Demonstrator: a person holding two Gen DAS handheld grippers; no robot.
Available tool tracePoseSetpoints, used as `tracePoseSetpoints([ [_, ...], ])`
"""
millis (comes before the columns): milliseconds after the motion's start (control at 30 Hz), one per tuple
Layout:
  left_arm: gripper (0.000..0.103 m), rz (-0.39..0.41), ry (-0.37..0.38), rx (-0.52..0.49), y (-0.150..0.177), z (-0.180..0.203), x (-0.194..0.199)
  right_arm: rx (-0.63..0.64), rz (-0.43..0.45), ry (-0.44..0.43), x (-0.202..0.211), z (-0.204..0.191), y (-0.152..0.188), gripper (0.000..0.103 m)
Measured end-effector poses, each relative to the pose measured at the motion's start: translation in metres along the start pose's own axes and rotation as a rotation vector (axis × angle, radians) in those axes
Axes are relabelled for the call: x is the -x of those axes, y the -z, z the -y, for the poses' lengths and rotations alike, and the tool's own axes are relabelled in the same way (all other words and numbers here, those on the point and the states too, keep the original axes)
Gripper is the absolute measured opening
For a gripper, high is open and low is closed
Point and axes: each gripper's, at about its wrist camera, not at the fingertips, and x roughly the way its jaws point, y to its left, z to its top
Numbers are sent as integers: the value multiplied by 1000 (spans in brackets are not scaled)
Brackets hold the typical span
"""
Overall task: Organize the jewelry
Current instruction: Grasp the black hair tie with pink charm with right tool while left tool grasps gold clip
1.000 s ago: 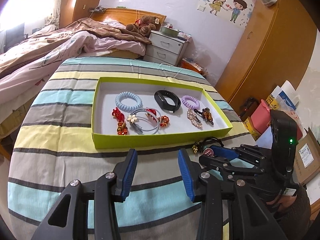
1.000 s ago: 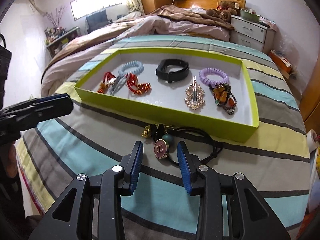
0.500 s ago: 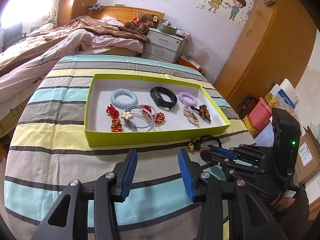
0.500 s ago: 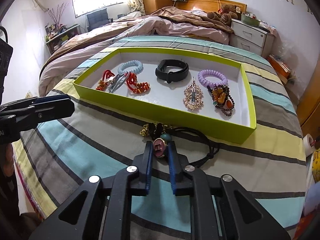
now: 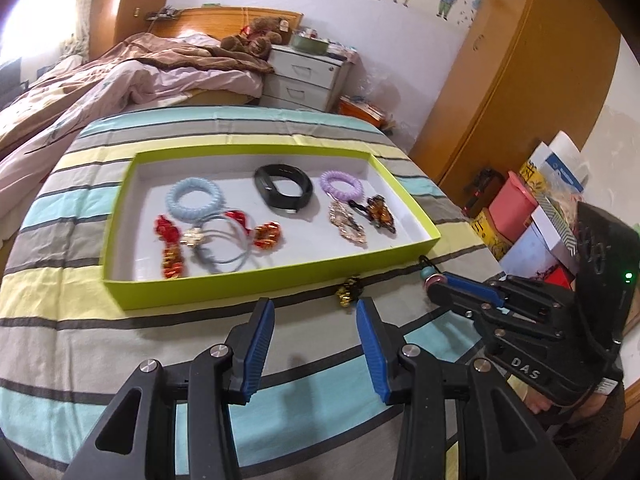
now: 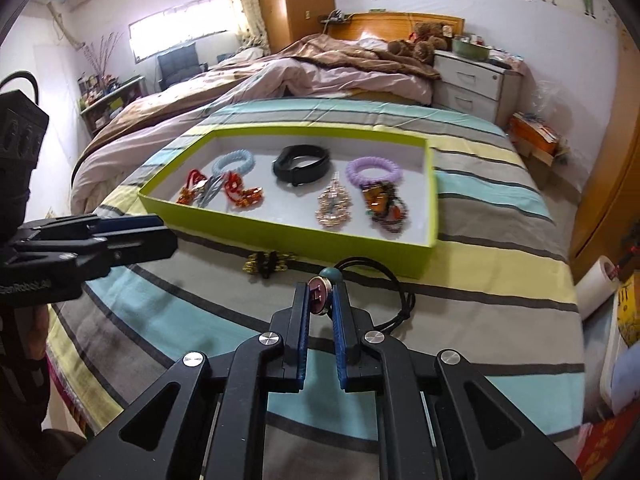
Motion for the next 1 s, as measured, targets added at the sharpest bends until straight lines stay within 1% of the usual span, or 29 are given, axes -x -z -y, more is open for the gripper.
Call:
tracePoseSetpoints([
  [233, 43, -33, 3, -40, -6, 21, -26, -34, 20, 37, 13, 20, 5, 11],
  [333, 43, -40, -27, -54, -8, 25, -35, -52, 28, 42, 16, 28, 8, 11],
  [433, 43, -74, -34, -65, -8, 29, -48, -62, 36, 48, 19, 34, 9, 11],
  [533, 43, -72, -81, -106, -6, 36, -53, -72, 44, 49, 22, 38, 11, 11],
  [633, 43, -85, -75, -101, -6, 37, -57, -81, 47, 49, 24, 42, 13, 11],
  [700, 43, -79, -117, -121, -6, 40, -58, -81, 47, 48, 23, 43, 13, 11],
  [767, 43, -87, -137, -143, -6, 44, -61, -81, 47, 50, 23, 43, 13, 11],
  [867, 43, -90, -153, -162, -5, 49, -64, -85, 49, 48, 23, 44, 13, 11],
  [933, 43, -87, -143, -165, -5, 52, -64, -85, 49, 48, 23, 44, 14, 11],
  [1000, 43, -87, -153, -167, -5, 52, -64, -83, 47, 45, 23, 44, 14, 11],
])
